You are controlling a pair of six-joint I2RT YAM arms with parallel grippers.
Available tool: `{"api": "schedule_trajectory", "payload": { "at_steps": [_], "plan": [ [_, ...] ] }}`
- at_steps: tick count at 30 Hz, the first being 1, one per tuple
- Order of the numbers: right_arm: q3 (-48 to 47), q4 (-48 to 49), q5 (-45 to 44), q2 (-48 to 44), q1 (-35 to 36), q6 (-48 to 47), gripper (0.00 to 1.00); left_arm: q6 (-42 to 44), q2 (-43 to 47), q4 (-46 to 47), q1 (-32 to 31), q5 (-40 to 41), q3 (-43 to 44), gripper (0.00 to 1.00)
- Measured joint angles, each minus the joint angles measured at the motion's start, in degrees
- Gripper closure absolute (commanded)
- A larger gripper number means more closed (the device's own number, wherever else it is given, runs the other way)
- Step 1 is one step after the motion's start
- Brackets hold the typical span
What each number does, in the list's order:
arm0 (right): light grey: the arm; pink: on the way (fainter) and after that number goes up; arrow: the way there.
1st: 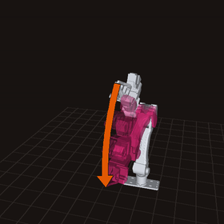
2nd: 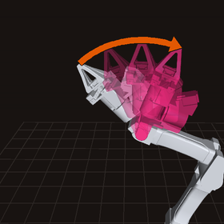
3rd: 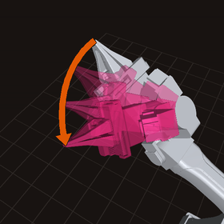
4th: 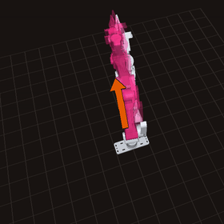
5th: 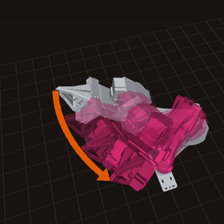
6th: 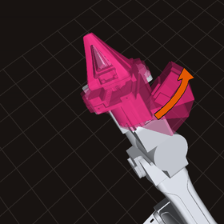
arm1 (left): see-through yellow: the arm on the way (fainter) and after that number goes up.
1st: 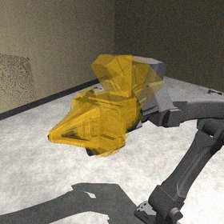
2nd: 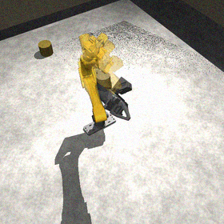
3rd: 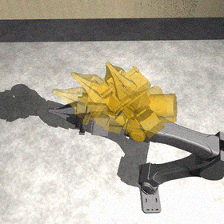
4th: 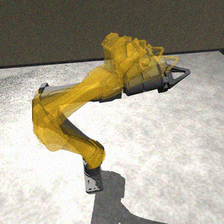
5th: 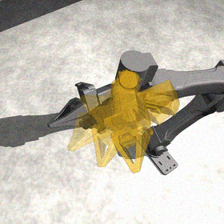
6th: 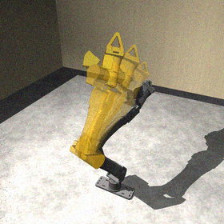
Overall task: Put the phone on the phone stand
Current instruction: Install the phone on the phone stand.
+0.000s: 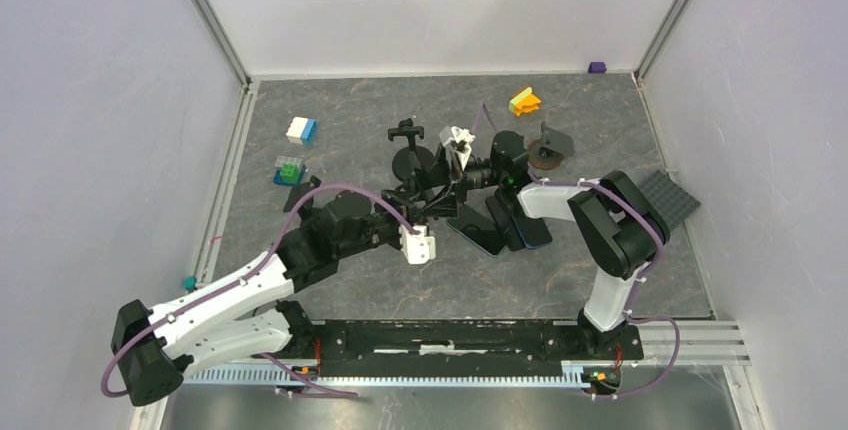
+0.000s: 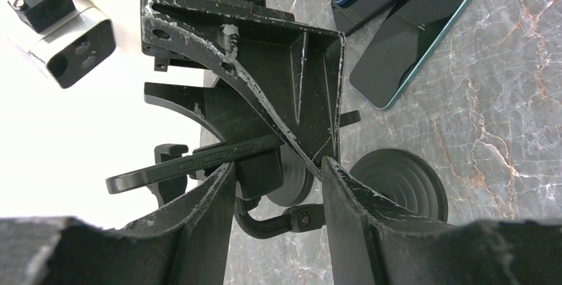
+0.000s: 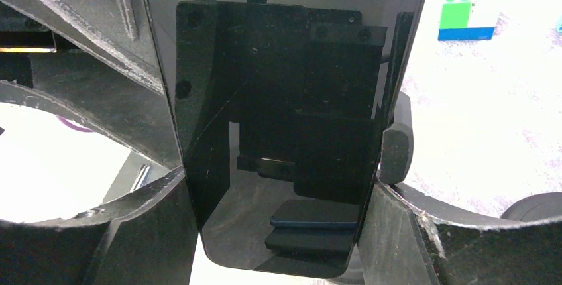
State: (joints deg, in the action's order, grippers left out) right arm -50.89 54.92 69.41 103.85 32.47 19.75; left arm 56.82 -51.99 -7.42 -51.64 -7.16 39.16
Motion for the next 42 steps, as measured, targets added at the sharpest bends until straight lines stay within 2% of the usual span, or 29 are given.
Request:
{"api": "schedule_trajectory", "payload": {
  "at_steps": [5,12,18,24,27,32,34,42],
  "plan": [
    [-1.38,-5.46,-0.48,-0.07,-0.11,-6.25,1.0,1.9,0.04,2.25,-0.85,3.8,-1.29,0.45],
    [-6.47,-24.5,-0.52,-0.11,-0.07,-23.37,0.99,4.83,0.09,3.78,-0.85,7.82,-2.62,0.47],
    [-8.22,-31.74,-0.94,-0.11,-0.13,-29.55,0.99,7.13,0.07,8.2,-1.03,10.1,-4.9,0.51],
    [-8.24,-33.05,-1.57,-0.11,-0.11,-29.55,0.99,10.82,0.07,17.0,-2.19,13.11,-9.79,0.56],
    [-8.22,-31.67,-1.9,-0.11,-0.09,-27.3,1.0,12.04,0.07,20.17,-2.51,14.19,-11.37,0.63],
    [-8.22,-29.09,-2.67,-0.11,0.07,-24.52,1.0,12.28,0.07,22.14,-2.49,14.97,-12.13,0.82],
    [-8.22,-28.57,-3.08,-0.11,0.17,-23.78,1.0,12.22,0.09,22.18,-2.49,14.97,-12.17,0.97],
    [-5.33,-24.5,-5.07,-1.79,0.57,-19.5,1.0,10.23,1.09,20.76,-2.49,13.25,-12.04,0.98]
  ]
}}
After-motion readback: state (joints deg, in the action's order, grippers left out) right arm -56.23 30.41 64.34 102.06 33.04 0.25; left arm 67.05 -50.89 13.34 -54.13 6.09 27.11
